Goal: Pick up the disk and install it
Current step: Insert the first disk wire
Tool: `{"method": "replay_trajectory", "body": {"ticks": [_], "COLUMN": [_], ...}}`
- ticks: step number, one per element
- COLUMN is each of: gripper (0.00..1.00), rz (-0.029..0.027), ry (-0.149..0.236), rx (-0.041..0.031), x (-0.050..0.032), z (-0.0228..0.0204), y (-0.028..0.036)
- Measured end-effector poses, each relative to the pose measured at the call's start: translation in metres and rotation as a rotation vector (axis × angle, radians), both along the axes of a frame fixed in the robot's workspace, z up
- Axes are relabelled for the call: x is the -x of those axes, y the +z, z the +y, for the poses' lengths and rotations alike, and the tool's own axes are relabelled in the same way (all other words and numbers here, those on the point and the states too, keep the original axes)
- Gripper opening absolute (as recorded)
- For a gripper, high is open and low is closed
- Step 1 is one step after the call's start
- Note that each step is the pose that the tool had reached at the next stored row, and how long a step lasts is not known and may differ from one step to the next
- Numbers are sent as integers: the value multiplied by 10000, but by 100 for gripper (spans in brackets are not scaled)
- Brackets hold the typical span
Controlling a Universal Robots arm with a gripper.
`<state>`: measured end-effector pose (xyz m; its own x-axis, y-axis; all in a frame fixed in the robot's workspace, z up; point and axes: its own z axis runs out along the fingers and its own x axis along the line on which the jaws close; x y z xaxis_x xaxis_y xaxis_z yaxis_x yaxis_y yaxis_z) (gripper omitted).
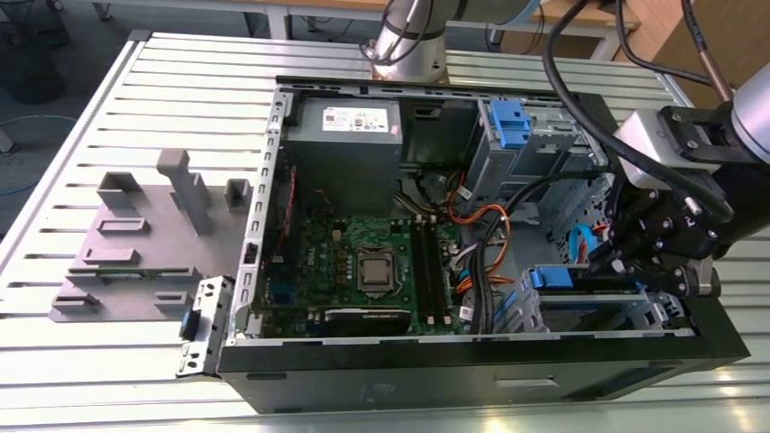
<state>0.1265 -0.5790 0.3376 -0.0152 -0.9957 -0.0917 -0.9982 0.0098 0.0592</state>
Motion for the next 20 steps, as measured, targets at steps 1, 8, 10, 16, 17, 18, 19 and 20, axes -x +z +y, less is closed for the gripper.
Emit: {"method": "replay_trajectory", "body": {"ticks": [1,8,10,16,17,18,19,20], "gripper": [16,16,16,16,16,16,16,16], "rz": [0,0,0,0,0,0,0,0], "ry": [0,0,1,0,1,1,0,0], "rx": [1,0,3,3,0,-1,1,3], "x": [0,0,0,0,0,0,0,0], "z": [0,0,0,0,0,0,0,0], "y": [-3,-14,-14,-34,-40,-48,-54,-55]}}
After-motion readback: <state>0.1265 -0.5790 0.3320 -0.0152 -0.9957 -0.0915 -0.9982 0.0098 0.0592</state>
